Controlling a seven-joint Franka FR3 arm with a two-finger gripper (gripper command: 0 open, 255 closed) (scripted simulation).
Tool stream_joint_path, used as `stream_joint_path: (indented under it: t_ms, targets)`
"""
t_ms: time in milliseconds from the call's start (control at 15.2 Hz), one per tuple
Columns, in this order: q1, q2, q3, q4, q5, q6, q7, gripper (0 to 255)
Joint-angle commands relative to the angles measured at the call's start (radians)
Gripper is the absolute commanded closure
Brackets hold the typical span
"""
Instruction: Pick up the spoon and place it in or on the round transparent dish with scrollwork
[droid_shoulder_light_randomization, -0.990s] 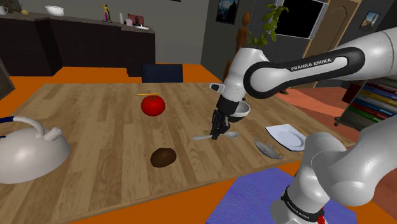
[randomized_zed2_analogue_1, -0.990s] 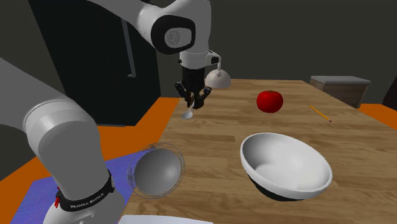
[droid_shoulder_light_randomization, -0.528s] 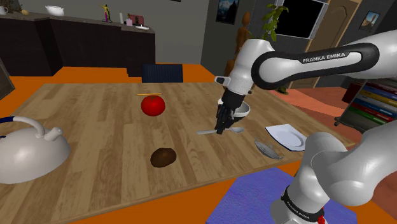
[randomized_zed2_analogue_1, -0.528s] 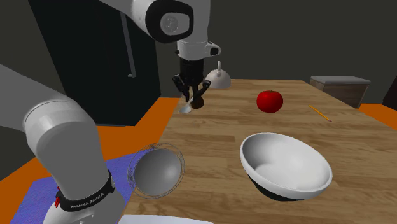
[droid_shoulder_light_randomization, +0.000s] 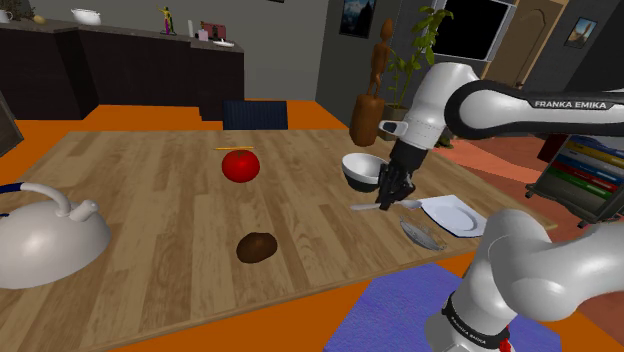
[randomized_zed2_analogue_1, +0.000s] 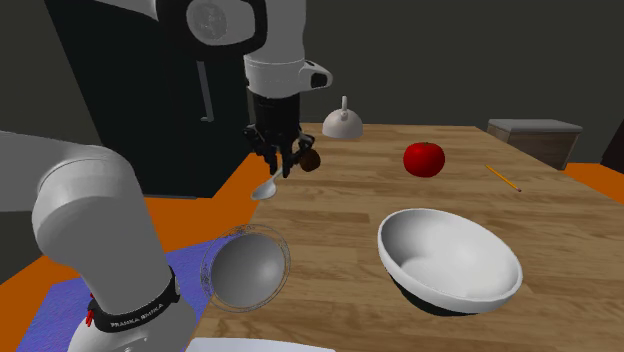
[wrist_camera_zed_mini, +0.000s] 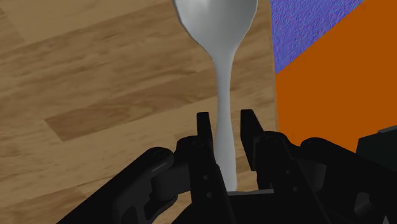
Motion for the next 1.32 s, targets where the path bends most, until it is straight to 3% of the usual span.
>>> stream_joint_path:
  t_ms: [0, 462, 1254]
  targets:
    - [-0.046, -0.082, -0.026, -0.031, -0.034, -0.060, -0.032, 255]
    - [-0.214, -0.309, -0.136, -0.054, -0.163, -0.292, -0.169, 255]
    - [-0.271, -0.322, -0.214, -0.213, -0.240, -0.160, -0.206, 255]
